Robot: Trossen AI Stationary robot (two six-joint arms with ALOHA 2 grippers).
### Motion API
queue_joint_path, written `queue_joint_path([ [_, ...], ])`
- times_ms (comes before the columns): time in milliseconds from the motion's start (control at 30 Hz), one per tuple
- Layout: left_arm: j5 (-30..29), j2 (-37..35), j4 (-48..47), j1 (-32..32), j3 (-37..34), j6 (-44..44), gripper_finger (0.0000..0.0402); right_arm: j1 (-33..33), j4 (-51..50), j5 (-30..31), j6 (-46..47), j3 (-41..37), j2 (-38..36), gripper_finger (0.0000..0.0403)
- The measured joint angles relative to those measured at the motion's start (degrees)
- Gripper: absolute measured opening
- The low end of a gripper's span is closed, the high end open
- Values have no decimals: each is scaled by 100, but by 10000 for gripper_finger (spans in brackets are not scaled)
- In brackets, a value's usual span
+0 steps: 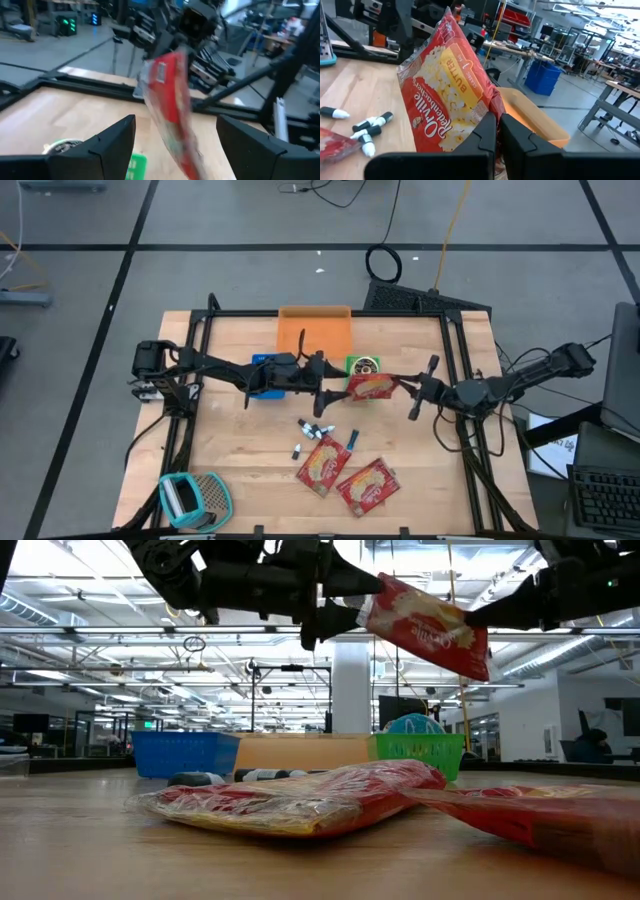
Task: Pick & Place Food Item
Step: Put the right red popcorn bag into the orange bin
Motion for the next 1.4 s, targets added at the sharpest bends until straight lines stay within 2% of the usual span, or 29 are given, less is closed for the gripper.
queue_joint_path([
  [167, -585, 0, 81, 2, 0, -59, 278, 0, 320, -144, -94, 0, 328, 2],
  [500, -710, 0, 128, -2, 0, -226, 271, 0, 972, -144, -405, 0, 900, 2],
  [667, -692, 0, 128, -2, 0, -200, 213, 0, 967, -142, -396, 0, 927, 2],
  [1033, -552, 0, 176, 17, 0, -91, 16, 0, 969, -146, -385, 0, 927, 13],
  [1200, -678, -31, 265, 90, 0, -323, 14, 0, 1030, -144, -385, 2, 925, 24],
  [1400, -712, -501, -46, 317, 0, -433, 8, 0, 1296, -142, -397, 11, 914, 43],
])
